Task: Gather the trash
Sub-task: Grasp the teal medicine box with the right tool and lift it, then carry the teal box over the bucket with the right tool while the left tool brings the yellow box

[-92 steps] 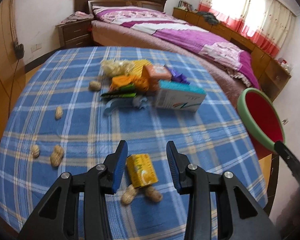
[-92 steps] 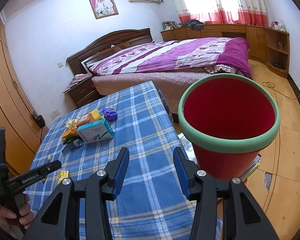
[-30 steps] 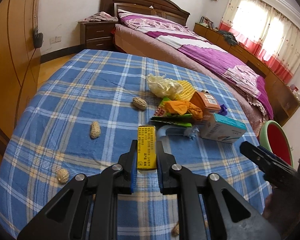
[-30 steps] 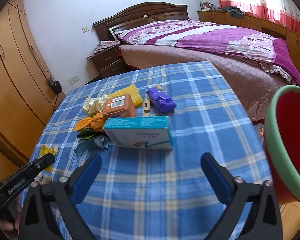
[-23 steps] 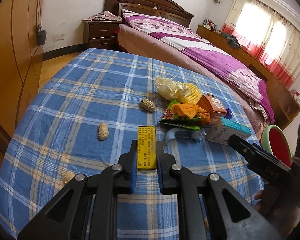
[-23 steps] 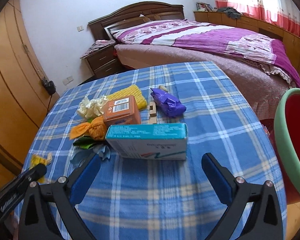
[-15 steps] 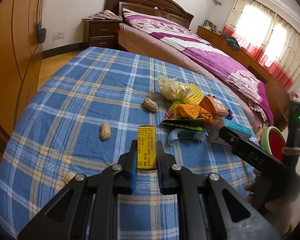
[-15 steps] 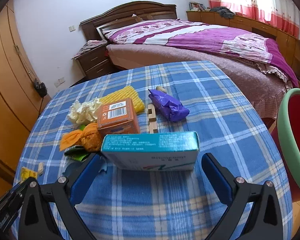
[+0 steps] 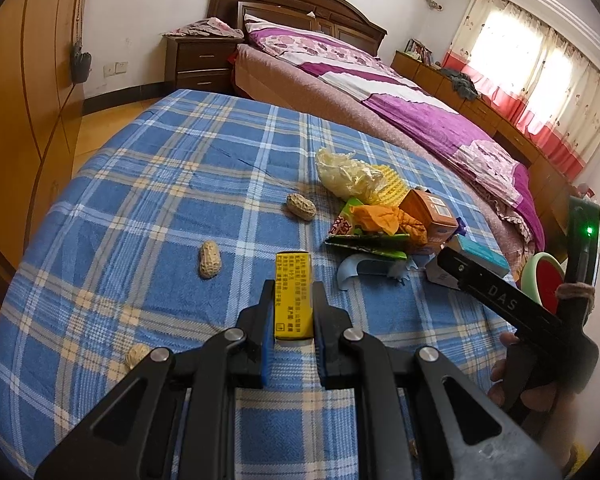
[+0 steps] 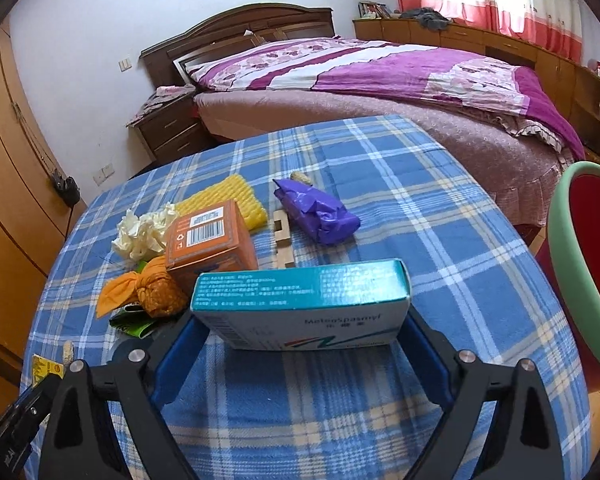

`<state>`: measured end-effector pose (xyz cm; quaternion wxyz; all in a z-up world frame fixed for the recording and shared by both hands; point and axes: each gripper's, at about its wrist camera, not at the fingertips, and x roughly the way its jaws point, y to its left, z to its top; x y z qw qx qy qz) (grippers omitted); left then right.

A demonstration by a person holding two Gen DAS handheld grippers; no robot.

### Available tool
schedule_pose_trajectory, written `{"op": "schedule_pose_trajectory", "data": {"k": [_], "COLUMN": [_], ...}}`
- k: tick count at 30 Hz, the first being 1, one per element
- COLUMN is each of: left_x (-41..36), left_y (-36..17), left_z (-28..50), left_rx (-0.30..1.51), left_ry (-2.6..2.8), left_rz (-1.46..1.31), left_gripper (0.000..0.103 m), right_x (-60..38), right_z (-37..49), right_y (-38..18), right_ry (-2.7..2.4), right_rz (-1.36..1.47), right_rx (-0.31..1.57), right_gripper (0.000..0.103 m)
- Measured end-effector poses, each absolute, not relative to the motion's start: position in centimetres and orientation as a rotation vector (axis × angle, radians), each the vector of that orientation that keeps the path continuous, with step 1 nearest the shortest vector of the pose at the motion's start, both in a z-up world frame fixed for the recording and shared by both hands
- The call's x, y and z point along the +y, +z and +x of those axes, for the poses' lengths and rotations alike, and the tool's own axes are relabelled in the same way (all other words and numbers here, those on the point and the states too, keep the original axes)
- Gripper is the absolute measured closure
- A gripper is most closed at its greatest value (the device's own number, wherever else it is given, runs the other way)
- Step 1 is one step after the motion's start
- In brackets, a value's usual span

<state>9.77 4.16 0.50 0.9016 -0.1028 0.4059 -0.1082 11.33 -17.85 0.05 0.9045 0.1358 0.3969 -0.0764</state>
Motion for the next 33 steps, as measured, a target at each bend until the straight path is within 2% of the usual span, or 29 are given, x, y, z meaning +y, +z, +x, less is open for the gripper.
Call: {"op": "schedule_pose_trajectory", "data": {"k": [23, 33], "left_x": [2.9, 1.1], "left_y": [3.1, 4.3], "left_z": [7.7, 6.7], "left_rx": [0.798, 0.797], "left_ry": [-0.283, -0.349], "left_rz": [-0.227, -0.227], "left_gripper": [0.087, 0.087], "right_x": [-19.5, -21.7], "right_z": [2.6, -0.7], "right_y": [6.6, 7.8], "right_ry": [-0.135, -0.163], "right_rz": [0.29, 0.317], "right_rx": [0.649, 0.612], "right_gripper": [0.009, 0.009]}}
